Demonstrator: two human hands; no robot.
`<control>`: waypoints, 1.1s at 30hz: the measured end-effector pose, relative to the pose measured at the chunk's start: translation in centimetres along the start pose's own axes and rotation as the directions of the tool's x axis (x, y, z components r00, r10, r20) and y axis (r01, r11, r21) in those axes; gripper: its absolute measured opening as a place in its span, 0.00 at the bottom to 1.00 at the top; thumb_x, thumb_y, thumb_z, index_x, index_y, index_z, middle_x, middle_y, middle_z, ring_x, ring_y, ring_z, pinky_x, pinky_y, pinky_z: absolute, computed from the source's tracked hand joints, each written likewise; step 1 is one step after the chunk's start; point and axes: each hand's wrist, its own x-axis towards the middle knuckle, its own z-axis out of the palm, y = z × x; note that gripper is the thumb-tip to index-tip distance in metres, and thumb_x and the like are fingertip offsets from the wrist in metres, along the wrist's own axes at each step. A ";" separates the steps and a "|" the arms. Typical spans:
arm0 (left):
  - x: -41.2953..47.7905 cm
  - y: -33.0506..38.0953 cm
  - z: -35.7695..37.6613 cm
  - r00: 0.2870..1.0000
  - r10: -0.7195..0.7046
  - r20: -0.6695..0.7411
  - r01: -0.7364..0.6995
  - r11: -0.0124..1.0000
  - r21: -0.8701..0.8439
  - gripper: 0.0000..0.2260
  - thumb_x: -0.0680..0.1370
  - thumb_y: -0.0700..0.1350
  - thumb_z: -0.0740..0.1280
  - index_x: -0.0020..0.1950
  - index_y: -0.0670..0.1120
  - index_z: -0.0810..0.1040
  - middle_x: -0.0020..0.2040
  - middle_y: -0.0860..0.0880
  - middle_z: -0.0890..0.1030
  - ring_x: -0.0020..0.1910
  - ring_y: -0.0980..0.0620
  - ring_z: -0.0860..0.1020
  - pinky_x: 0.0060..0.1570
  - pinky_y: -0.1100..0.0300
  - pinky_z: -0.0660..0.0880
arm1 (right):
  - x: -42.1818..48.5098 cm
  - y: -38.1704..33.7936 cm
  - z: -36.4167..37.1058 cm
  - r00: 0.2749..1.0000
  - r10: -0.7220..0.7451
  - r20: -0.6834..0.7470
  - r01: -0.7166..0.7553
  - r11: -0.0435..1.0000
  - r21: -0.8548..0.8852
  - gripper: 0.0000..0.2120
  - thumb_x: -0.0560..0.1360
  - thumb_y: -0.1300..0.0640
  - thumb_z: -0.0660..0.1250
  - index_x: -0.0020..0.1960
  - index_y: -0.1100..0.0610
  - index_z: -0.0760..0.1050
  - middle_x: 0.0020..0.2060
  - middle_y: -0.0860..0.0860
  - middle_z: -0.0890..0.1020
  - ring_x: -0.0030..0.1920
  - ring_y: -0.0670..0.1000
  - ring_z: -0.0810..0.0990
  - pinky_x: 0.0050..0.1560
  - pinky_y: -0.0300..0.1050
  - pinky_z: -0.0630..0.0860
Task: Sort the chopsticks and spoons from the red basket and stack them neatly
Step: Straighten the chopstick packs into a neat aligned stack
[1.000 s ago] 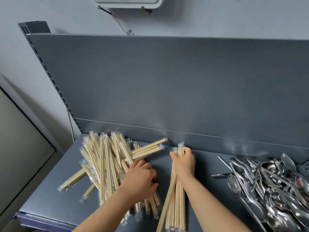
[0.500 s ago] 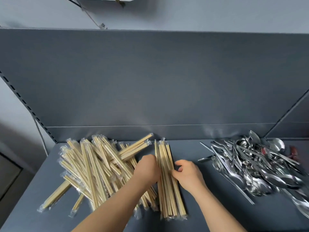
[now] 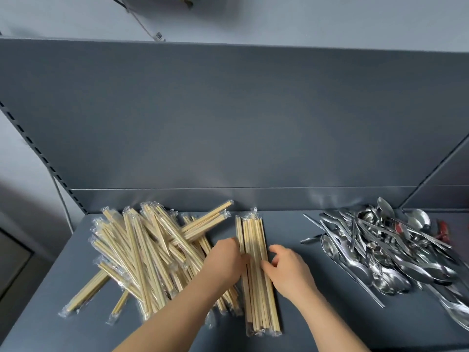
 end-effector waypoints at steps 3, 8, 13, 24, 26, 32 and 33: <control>-1.5 -1.7 -2.9 0.976 0.038 -0.216 -0.039 0.999 0.003 0.12 0.78 0.55 0.65 0.56 0.49 0.76 0.48 0.52 0.81 0.43 0.54 0.79 0.41 0.62 0.76 | 0.6 -1.9 -1.1 0.989 -0.130 -0.068 0.128 0.991 -0.028 0.21 0.78 0.48 0.63 0.70 0.50 0.70 0.56 0.47 0.77 0.53 0.48 0.78 0.53 0.44 0.77; -3.7 -8.8 -7.7 0.820 -0.238 -0.520 0.314 0.947 0.061 0.23 0.74 0.63 0.66 0.57 0.46 0.74 0.53 0.46 0.77 0.50 0.45 0.76 0.45 0.53 0.74 | 2.8 -7.6 -0.1 0.883 -0.468 -0.024 0.468 0.884 -0.017 0.19 0.79 0.52 0.65 0.69 0.53 0.73 0.66 0.48 0.73 0.66 0.49 0.69 0.66 0.40 0.63; -4.4 -12.1 -8.1 0.754 -0.505 -0.421 0.555 0.832 -0.003 0.36 0.66 0.71 0.68 0.56 0.41 0.70 0.54 0.43 0.74 0.47 0.44 0.75 0.41 0.54 0.71 | 5.2 -12.2 2.4 0.798 -0.572 0.190 0.594 0.800 -0.085 0.23 0.78 0.51 0.65 0.72 0.55 0.69 0.71 0.51 0.69 0.72 0.52 0.63 0.72 0.43 0.55; -5.1 -13.8 -8.5 0.714 -0.515 -0.474 0.509 0.847 -0.153 0.29 0.67 0.67 0.71 0.48 0.47 0.62 0.46 0.50 0.66 0.37 0.47 0.72 0.34 0.56 0.67 | 5.6 -16.2 4.9 0.846 -0.496 0.195 0.528 0.831 -0.175 0.18 0.71 0.41 0.69 0.53 0.53 0.82 0.51 0.50 0.75 0.54 0.52 0.72 0.56 0.49 0.73; -5.2 -14.6 -8.9 0.686 -0.590 -0.426 0.573 0.798 -0.184 0.32 0.66 0.68 0.71 0.50 0.44 0.63 0.46 0.48 0.67 0.40 0.44 0.75 0.36 0.56 0.68 | 5.1 -16.9 5.1 0.867 -0.443 0.226 0.483 0.861 -0.163 0.19 0.70 0.38 0.68 0.42 0.55 0.81 0.40 0.51 0.79 0.43 0.52 0.77 0.44 0.47 0.75; -4.0 -15.0 -9.3 0.716 -0.645 -0.268 0.540 0.754 -0.374 0.28 0.68 0.61 0.74 0.54 0.42 0.69 0.41 0.50 0.76 0.37 0.50 0.75 0.31 0.57 0.68 | 4.1 -18.9 6.1 0.893 -0.366 0.263 0.404 0.908 -0.108 0.17 0.68 0.48 0.73 0.30 0.55 0.69 0.27 0.51 0.68 0.28 0.51 0.66 0.32 0.43 0.64; -4.0 -15.0 -9.4 0.723 -0.631 -0.282 0.535 0.769 -0.349 0.26 0.68 0.60 0.74 0.53 0.44 0.70 0.41 0.51 0.77 0.37 0.50 0.76 0.32 0.57 0.68 | 4.1 -19.0 6.3 0.898 -0.343 0.275 0.371 0.927 -0.059 0.15 0.68 0.50 0.73 0.32 0.58 0.73 0.28 0.51 0.69 0.30 0.50 0.67 0.33 0.44 0.66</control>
